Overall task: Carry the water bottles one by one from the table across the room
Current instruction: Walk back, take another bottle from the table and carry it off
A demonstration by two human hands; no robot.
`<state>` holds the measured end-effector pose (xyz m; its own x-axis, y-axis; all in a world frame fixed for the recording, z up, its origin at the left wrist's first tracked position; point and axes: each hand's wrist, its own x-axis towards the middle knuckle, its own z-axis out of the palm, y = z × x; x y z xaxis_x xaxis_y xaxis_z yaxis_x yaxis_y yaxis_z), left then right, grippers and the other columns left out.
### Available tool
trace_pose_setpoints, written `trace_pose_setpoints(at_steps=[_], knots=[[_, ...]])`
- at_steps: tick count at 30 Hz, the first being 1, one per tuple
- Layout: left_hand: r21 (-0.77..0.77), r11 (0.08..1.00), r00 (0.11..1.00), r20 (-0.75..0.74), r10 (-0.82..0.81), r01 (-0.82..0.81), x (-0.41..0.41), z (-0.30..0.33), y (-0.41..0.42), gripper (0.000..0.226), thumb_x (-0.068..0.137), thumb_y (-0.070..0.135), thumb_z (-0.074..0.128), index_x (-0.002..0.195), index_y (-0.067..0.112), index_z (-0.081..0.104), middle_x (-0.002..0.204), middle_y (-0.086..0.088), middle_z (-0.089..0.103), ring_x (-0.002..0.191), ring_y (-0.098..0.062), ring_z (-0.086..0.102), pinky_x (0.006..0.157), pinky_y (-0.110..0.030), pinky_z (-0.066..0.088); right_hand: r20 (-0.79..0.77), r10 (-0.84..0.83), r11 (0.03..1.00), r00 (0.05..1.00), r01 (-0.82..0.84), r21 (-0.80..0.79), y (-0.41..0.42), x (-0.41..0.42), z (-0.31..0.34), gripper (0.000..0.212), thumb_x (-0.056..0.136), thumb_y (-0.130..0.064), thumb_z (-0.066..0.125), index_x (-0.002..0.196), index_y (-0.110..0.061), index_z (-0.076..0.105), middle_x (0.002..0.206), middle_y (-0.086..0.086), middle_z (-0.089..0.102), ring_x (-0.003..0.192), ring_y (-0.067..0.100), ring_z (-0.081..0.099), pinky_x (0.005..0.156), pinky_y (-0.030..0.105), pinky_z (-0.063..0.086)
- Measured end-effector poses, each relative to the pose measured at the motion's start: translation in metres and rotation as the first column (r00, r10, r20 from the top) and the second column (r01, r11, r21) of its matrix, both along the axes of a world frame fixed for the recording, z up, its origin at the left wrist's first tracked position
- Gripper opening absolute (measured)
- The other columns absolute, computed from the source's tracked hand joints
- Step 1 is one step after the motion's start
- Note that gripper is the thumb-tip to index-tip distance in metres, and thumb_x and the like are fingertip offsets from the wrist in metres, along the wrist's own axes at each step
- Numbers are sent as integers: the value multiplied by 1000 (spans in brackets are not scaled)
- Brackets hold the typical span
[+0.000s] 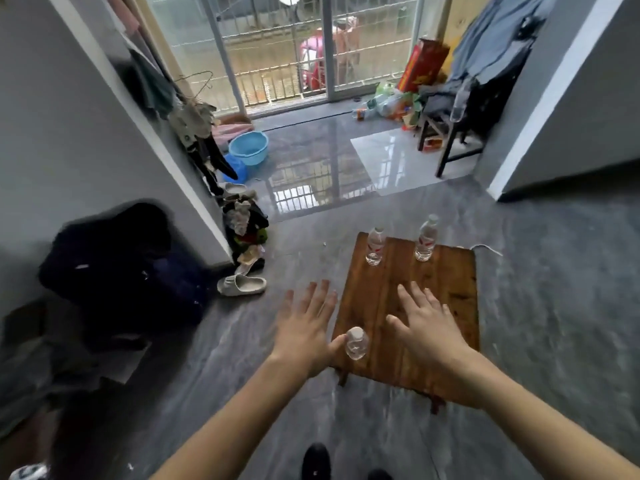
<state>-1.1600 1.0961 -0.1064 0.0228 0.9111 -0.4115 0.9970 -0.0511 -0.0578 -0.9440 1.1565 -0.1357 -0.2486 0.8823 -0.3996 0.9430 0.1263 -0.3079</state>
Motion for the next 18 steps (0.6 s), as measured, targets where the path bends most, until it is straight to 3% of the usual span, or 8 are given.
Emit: trace_pose_setpoints(at_steps=[7,11,18], knots=[[-90,974,977,60,-203,208,-20,-39,40,84,101,66,24,161,22,-15,167,0,-27,155,-19,-24,124,-51,-18,54,-182,982,982,184,-31,-13,-10,-22,74,99,-60,31,160,-28,5,168,2,-2,155,22,-1,124,48,6],[-137,953,961,112,-255,269,-19,-76,49,86,100,67,28,162,22,-10,169,-1,-24,156,-19,-20,125,-52,-13,76,-207,976,975,211,-55,-17,-13,-53,74,99,-59,31,160,-27,6,168,2,0,155,23,1,124,48,7],[-188,961,976,119,-182,202,-32,-174,65,94,98,68,38,162,22,-14,169,1,-24,156,-18,-19,127,-51,-8,82,-211,965,974,221,-142,-25,-15,-152,73,100,-58,33,160,-27,6,168,2,-1,155,22,0,124,47,8]])
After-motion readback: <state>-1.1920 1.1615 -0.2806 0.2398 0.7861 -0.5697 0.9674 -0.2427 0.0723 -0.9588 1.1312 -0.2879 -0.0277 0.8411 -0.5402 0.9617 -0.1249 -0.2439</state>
